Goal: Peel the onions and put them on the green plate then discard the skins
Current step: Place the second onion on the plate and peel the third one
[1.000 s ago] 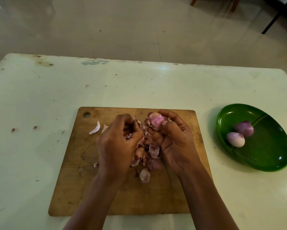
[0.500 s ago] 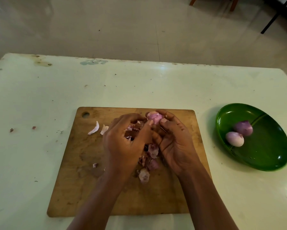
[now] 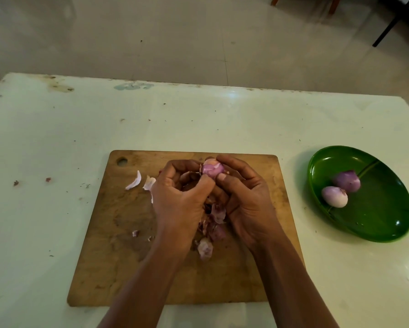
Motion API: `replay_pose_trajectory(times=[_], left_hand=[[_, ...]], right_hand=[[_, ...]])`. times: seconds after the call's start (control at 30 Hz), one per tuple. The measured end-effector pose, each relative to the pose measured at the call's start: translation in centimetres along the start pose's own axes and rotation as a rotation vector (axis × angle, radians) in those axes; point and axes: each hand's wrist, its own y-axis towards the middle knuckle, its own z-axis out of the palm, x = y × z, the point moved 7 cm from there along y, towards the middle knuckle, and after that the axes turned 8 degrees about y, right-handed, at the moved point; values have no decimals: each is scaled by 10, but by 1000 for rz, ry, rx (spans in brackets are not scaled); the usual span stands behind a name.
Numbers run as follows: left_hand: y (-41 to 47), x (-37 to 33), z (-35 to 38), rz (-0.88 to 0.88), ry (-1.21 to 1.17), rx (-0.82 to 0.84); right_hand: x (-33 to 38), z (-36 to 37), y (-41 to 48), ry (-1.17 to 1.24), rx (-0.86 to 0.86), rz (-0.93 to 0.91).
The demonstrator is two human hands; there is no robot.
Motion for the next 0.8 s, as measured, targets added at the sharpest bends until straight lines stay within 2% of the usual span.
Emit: replay_pose_trajectory(times=[0.23,0.37,0.5,0.8], left_hand=[[-1,-1,0,-6,0,-44],[-5,-9,-2,105,158,-89],[-3,-12,-11,171,308,-143],[1,-18,-7,321,266,-42]], right_hand=[[-3,2,-1,-88,33,-12],[-5,4,-1,-106,47,2],[-4,6,0,9,41,34],[-3,-2,3,37,-34,32]])
